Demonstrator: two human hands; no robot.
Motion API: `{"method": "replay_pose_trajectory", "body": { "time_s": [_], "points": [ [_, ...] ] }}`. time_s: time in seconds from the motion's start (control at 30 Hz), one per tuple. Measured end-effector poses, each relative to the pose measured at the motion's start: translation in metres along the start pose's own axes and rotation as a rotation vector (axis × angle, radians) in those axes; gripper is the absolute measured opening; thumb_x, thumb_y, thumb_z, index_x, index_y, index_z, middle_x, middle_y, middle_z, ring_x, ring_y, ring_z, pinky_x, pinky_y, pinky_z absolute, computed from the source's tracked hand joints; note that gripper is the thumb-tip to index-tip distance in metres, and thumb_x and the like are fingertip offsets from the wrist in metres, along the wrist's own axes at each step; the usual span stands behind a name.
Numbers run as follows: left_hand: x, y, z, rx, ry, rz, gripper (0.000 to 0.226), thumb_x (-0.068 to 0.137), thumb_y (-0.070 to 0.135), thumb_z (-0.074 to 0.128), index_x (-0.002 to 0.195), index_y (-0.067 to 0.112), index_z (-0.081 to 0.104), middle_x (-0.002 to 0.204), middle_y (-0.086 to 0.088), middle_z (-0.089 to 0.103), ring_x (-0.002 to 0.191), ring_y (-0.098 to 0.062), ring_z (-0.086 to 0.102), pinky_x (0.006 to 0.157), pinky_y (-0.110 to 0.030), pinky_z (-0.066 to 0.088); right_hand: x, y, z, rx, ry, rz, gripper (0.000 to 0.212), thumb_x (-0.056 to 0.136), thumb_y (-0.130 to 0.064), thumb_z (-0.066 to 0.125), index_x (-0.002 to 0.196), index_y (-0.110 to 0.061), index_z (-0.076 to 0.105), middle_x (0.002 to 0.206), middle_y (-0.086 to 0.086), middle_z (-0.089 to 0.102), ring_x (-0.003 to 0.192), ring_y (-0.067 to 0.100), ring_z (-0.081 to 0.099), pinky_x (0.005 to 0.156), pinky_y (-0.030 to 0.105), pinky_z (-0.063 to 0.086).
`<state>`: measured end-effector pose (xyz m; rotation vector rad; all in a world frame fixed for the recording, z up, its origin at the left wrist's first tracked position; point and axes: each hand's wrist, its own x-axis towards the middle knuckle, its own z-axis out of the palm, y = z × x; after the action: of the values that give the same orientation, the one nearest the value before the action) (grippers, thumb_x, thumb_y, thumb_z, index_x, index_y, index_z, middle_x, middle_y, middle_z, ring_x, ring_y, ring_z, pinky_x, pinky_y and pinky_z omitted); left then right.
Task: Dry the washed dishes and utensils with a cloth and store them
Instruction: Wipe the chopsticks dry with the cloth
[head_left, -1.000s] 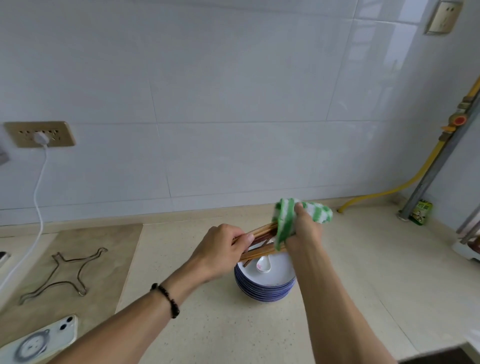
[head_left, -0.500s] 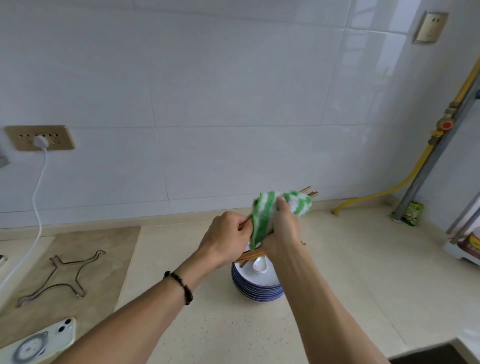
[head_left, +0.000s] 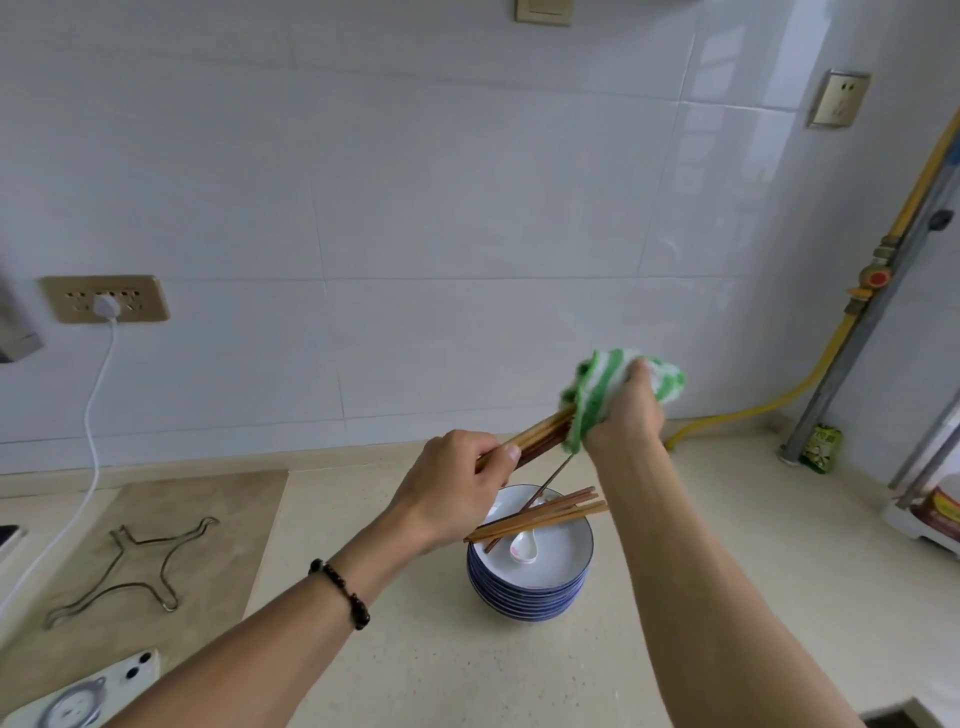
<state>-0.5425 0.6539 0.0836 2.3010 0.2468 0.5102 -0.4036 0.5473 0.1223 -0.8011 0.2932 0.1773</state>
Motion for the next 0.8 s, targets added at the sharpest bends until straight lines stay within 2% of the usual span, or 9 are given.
{"method": "replay_pose_trajectory", "body": {
  "time_s": [0.1,0.13,0.23,0.3,0.37,0.5,0.6,0.73,0.8],
  "points": [
    [0.005,0.002,0.002,-0.011,0.018,-0.04,0.045,0.101,0.033,0.051,0.068,0.003,0.059,0.043,0.011,0.043,0.043,-0.01,0.036,0.044,-0.021,0.025,-0.007,0.022,0.003,-0.06,-0.017,0.014,0.038,0.101,-0.045,0.051,0.103,-0.007,0.06,0.066,0.01,0.069,0.045,0.021,0.063,0.049,0.031,0.053],
    [0.008,0.003,0.003,-0.018,0.03,-0.056,0.045,0.101,0.031,0.051,0.065,0.004,0.055,0.044,0.008,0.042,0.044,-0.012,0.033,0.047,-0.025,0.026,-0.015,0.035,0.003,-0.104,-0.054,0.038,0.038,0.1,-0.045,0.051,0.102,-0.008,0.061,0.07,0.011,0.07,0.047,0.022,0.064,0.049,0.031,0.052],
    [0.008,0.001,-0.002,-0.013,0.031,-0.06,0.043,0.1,0.027,0.051,0.065,0.002,0.052,0.048,0.006,0.037,0.046,-0.013,0.029,0.049,-0.029,0.025,-0.019,0.042,0.005,-0.11,-0.118,0.09,0.037,0.099,-0.042,0.052,0.101,-0.006,0.062,0.059,0.009,0.068,0.044,0.022,0.064,0.049,0.03,0.051],
    [0.001,-0.002,-0.009,0.006,0.008,-0.032,0.044,0.101,0.031,0.051,0.069,0.0,0.056,0.048,0.008,0.038,0.045,-0.01,0.034,0.045,-0.022,0.025,0.003,0.019,0.006,-0.04,-0.079,0.069,0.046,0.098,-0.043,0.053,0.119,-0.003,0.062,0.064,0.012,0.068,0.044,0.023,0.063,0.046,0.031,0.052],
    [-0.003,-0.002,-0.011,0.02,0.013,-0.021,0.045,0.101,0.033,0.051,0.071,0.001,0.058,0.05,0.008,0.041,0.045,-0.008,0.036,0.044,-0.02,0.027,0.017,0.006,0.009,-0.019,-0.009,0.044,0.053,0.098,-0.046,0.052,0.128,-0.003,0.059,0.076,0.014,0.07,0.049,0.024,0.064,0.046,0.032,0.053],
    [0.009,0.006,-0.004,-0.005,0.078,-0.069,0.044,0.101,0.029,0.05,0.066,0.003,0.05,0.051,0.003,0.037,0.051,-0.017,0.029,0.05,-0.032,0.023,-0.013,0.044,0.016,-0.183,-0.077,0.006,0.047,0.1,-0.05,0.05,0.115,-0.007,0.058,0.085,0.013,0.072,0.064,0.025,0.069,0.053,0.032,0.056],
    [0.005,0.0,-0.009,-0.002,0.061,-0.049,0.044,0.101,0.03,0.051,0.067,0.002,0.052,0.052,0.002,0.039,0.049,-0.014,0.029,0.049,-0.03,0.023,-0.016,0.04,0.013,-0.161,-0.128,0.02,0.035,0.101,-0.042,0.053,0.103,-0.008,0.057,0.065,0.009,0.071,0.05,0.023,0.068,0.046,0.03,0.053],
    [-0.001,-0.001,-0.01,0.025,0.045,-0.02,0.045,0.102,0.034,0.051,0.071,0.001,0.057,0.054,0.003,0.045,0.045,-0.01,0.037,0.048,-0.027,0.026,0.002,0.016,0.014,-0.071,-0.022,0.009,0.036,0.101,-0.042,0.053,0.11,-0.007,0.054,0.068,0.012,0.072,0.048,0.024,0.066,0.049,0.034,0.054],
    [0.005,0.0,-0.008,-0.013,0.082,-0.048,0.045,0.102,0.03,0.051,0.068,0.002,0.054,0.053,0.001,0.044,0.049,-0.015,0.032,0.051,-0.031,0.026,-0.013,0.037,0.012,-0.204,-0.116,-0.007,0.036,0.102,-0.042,0.051,0.107,-0.006,0.056,0.072,0.012,0.073,0.056,0.025,0.069,0.054,0.035,0.056]
  ]
}}
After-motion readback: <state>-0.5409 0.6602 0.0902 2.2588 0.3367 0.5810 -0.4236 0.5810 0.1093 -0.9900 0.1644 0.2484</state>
